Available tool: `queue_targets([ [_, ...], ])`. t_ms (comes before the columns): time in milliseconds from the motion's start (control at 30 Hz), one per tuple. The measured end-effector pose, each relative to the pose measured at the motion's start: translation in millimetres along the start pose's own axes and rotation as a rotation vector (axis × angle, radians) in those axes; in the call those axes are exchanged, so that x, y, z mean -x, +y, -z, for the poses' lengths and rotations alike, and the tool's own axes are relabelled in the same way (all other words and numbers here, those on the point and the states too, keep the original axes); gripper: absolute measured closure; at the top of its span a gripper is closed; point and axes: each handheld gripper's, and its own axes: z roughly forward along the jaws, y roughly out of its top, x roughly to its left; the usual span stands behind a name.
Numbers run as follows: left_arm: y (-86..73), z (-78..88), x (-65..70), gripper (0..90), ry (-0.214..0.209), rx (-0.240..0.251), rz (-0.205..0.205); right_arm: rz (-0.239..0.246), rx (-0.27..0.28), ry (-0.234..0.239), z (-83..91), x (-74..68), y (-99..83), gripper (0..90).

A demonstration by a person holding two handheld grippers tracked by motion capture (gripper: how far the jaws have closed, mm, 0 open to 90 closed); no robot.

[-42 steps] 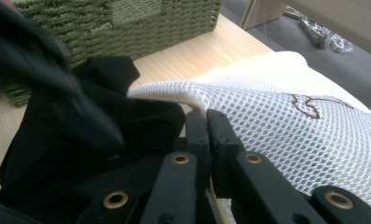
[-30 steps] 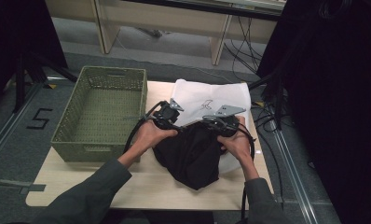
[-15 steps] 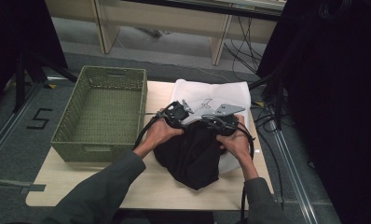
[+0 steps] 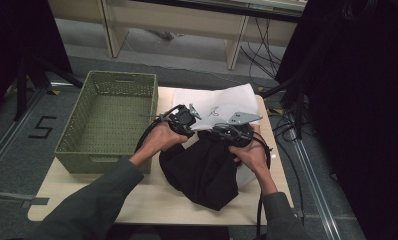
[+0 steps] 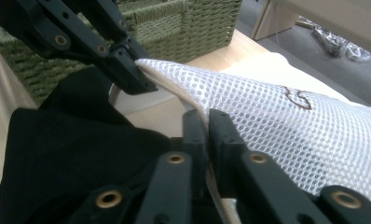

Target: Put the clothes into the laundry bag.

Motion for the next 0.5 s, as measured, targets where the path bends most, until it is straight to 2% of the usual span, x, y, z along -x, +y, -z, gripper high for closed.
queue_targets([
  [33, -0.7, 0.0, -1.6, 84.0, -0.014, -0.002, 0.007, 0.006, 0.011, 0.006, 0.6, -0.8, -0.5, 77.1],
  [100, -1.9, -0.2, -2.8, 84.0, -0.027, -0.005, 0.011, -0.036, 0.01, 0.035, 7.4, -7.7, -2.2, 66.1],
  [133, -2.1, -0.2, -3.7, 83.9, -0.037, -0.009, 0.016, -0.042, 0.018, 0.047, 9.0, -12.3, -3.9, 60.5],
  [167, -2.0, -0.2, -5.0, 83.8, -0.041, -0.012, 0.01, -0.063, -0.016, 0.111, 13.5, -22.9, -9.7, 52.6],
  [200, -1.8, -0.1, -5.6, 83.8, -0.047, -0.015, 0.016, -0.063, -0.016, 0.111, 13.5, -22.9, -9.7, 52.6],
  [233, -1.6, -0.1, -6.6, 83.6, -0.046, -0.017, 0.02, -0.048, -0.014, 0.122, 13.1, -26.8, -13.0, 48.9],
  [300, -1.2, -0.1, -7.7, 83.5, -0.055, -0.019, 0.022, -0.068, -0.032, 0.163, 8.2, -44.0, -24.3, 42.5],
  [333, -1.0, -0.4, -7.8, 83.4, -0.058, -0.022, 0.025, -0.081, -0.061, 0.188, 5.5, -53.2, -28.9, 40.2],
  [367, -0.8, -0.9, -7.8, 83.3, -0.059, -0.024, 0.025, -0.067, -0.07, 0.2, 1.7, -60.2, -33.3, 39.9],
  [400, -0.9, -1.1, -7.9, 83.3, -0.06, -0.025, 0.026, -0.083, -0.066, 0.208, -2.7, -70.5, -37.5, 39.4],
  [467, -1.1, -1.0, -9.6, 83.2, -0.071, -0.029, 0.028, -0.077, -0.078, 0.226, -10.0, -85.8, -41.5, 36.3],
  [500, -1.2, -0.7, -10.5, 83.1, -0.082, -0.035, 0.025, -0.058, -0.094, 0.239, -13.1, -90.7, -41.8, 35.0],
])
